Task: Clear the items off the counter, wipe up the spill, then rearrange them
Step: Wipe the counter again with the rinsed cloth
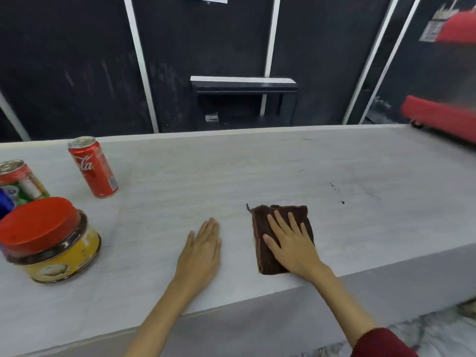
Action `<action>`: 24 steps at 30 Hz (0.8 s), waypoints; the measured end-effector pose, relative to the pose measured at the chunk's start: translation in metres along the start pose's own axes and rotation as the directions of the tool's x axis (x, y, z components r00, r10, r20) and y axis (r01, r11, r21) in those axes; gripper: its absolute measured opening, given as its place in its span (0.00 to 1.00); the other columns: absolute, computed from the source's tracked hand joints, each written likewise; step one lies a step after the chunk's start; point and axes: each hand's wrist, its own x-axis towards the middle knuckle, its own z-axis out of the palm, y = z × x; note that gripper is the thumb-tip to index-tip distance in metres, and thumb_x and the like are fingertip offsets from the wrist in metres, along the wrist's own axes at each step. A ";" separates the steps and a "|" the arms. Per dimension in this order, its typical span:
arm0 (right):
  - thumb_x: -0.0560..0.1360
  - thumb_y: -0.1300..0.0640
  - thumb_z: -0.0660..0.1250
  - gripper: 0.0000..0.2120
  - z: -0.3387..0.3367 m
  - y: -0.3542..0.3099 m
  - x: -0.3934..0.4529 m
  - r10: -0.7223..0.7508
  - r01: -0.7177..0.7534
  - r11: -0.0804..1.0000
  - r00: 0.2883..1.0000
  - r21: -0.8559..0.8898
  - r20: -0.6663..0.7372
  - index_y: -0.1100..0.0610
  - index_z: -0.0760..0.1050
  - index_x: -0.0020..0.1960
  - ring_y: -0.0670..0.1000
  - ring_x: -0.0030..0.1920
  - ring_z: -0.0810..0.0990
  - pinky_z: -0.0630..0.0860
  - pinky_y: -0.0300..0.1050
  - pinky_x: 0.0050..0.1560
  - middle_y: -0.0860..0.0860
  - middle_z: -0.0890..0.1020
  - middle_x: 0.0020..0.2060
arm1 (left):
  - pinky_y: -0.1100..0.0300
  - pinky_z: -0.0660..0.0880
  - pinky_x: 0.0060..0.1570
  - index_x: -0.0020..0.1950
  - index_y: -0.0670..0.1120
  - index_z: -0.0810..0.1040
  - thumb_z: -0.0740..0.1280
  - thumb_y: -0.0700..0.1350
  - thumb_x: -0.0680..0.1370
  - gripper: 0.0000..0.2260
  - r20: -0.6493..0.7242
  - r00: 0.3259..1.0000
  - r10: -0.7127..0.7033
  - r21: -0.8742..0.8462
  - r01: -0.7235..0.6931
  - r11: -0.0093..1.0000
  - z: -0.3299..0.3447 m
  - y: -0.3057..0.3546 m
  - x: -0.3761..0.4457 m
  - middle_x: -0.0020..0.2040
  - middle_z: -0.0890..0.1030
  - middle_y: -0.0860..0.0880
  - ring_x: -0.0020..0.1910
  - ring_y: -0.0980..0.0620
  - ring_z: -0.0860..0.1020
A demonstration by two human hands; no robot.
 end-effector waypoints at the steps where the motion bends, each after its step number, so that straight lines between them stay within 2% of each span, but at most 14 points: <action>1: 0.65 0.26 0.28 0.44 0.001 0.008 -0.006 -0.028 0.028 1.000 1.000 -0.003 0.005 0.46 0.43 0.76 0.52 0.77 0.41 0.41 0.52 0.75 0.44 0.45 0.76 | 0.60 0.40 0.72 0.76 0.46 0.45 0.43 0.48 0.82 0.22 0.007 1.000 0.004 0.004 -0.004 1.000 0.006 0.011 0.008 0.77 0.46 0.51 0.75 0.57 0.45; 3: 0.59 0.27 0.21 0.49 -0.001 0.038 -0.021 -0.033 0.033 0.999 0.999 -0.007 0.008 0.43 0.42 0.75 0.49 0.76 0.40 0.40 0.48 0.74 0.40 0.43 0.75 | 0.58 0.41 0.73 0.76 0.45 0.45 0.43 0.48 0.82 0.22 0.017 1.000 0.004 0.013 -0.004 1.000 0.015 0.031 0.023 0.77 0.46 0.51 0.76 0.57 0.45; 5: 0.57 0.25 0.20 0.50 -0.011 0.080 -0.030 0.032 -0.032 0.999 0.999 0.007 -0.014 0.42 0.42 0.75 0.47 0.76 0.40 0.41 0.47 0.74 0.37 0.41 0.73 | 0.58 0.41 0.74 0.76 0.45 0.45 0.43 0.48 0.82 0.22 0.014 1.000 -0.005 0.022 0.005 1.000 0.024 0.047 0.038 0.77 0.45 0.50 0.76 0.56 0.45; 7: 0.63 0.25 0.26 0.45 -0.023 0.130 -0.031 0.130 -0.130 0.992 0.991 0.009 -0.033 0.43 0.43 0.75 0.48 0.76 0.42 0.43 0.49 0.75 0.38 0.42 0.73 | 0.58 0.41 0.74 0.76 0.44 0.46 0.43 0.48 0.82 0.23 0.007 1.000 -0.023 0.020 0.023 1.000 0.031 0.061 0.052 0.77 0.46 0.50 0.76 0.56 0.44; 9: 0.75 0.34 0.39 0.32 -0.037 0.181 -0.019 0.246 -0.247 0.968 0.969 -0.039 -0.035 0.46 0.43 0.76 0.51 0.77 0.43 0.46 0.52 0.75 0.43 0.45 0.76 | 0.57 0.41 0.74 0.76 0.44 0.47 0.43 0.48 0.82 0.23 -0.010 0.998 -0.056 0.015 0.056 0.998 0.038 0.073 0.064 0.77 0.46 0.50 0.76 0.56 0.45; 10: 0.78 0.39 0.44 0.29 -0.044 0.202 -0.009 0.289 -0.290 0.955 0.957 -0.053 -0.041 0.48 0.43 0.76 0.53 0.77 0.44 0.47 0.54 0.75 0.45 0.46 0.77 | 0.57 0.41 0.74 0.76 0.44 0.47 0.43 0.48 0.82 0.23 -0.022 0.997 -0.074 0.020 0.075 0.997 0.041 0.078 0.070 0.77 0.46 0.50 0.76 0.56 0.45; 12: 0.80 0.43 0.46 0.28 -0.055 0.227 0.021 0.317 -0.318 0.947 0.948 -0.042 -0.045 0.50 0.43 0.76 0.56 0.77 0.45 0.47 0.57 0.74 0.48 0.47 0.77 | 0.57 0.42 0.74 0.76 0.44 0.48 0.43 0.48 0.82 0.22 -0.046 0.992 -0.118 0.029 0.119 0.992 0.047 0.085 0.081 0.77 0.47 0.50 0.76 0.56 0.46; 16: 0.80 0.43 0.45 0.28 -0.057 0.215 0.089 0.200 -0.200 0.980 0.980 -0.017 -0.013 0.53 0.44 0.77 0.59 0.76 0.44 0.45 0.59 0.74 0.51 0.47 0.77 | 0.56 0.43 0.74 0.76 0.45 0.49 0.44 0.48 0.81 0.22 -0.078 0.977 -0.196 0.013 0.198 0.980 0.054 0.096 0.096 0.77 0.48 0.51 0.76 0.57 0.46; 20: 0.79 0.40 0.42 0.30 -0.044 0.169 0.102 -0.068 0.068 0.998 0.997 -0.010 0.030 0.53 0.44 0.77 0.59 0.76 0.43 0.42 0.58 0.74 0.51 0.46 0.77 | 0.55 0.44 0.74 0.76 0.44 0.49 0.45 0.47 0.81 0.22 -0.092 0.969 -0.228 0.018 0.230 0.973 0.062 0.109 0.108 0.77 0.49 0.50 0.76 0.55 0.47; 22: 0.71 0.34 0.32 0.38 -0.043 0.163 0.082 -0.197 0.196 0.980 0.979 0.009 0.055 0.52 0.43 0.76 0.56 0.76 0.41 0.39 0.54 0.74 0.49 0.45 0.77 | 0.54 0.45 0.74 0.75 0.44 0.50 0.45 0.47 0.81 0.22 -0.105 0.968 -0.229 0.040 0.234 0.971 0.066 0.114 0.115 0.77 0.50 0.49 0.76 0.54 0.48; 24: 0.64 0.34 0.26 0.43 -0.045 0.180 0.061 -0.254 0.253 0.967 0.966 0.024 0.052 0.49 0.42 0.76 0.53 0.76 0.38 0.36 0.50 0.73 0.45 0.42 0.76 | 0.54 0.46 0.74 0.75 0.44 0.50 0.46 0.47 0.81 0.22 -0.111 0.966 -0.233 0.034 0.238 0.971 0.068 0.118 0.122 0.77 0.50 0.49 0.76 0.54 0.49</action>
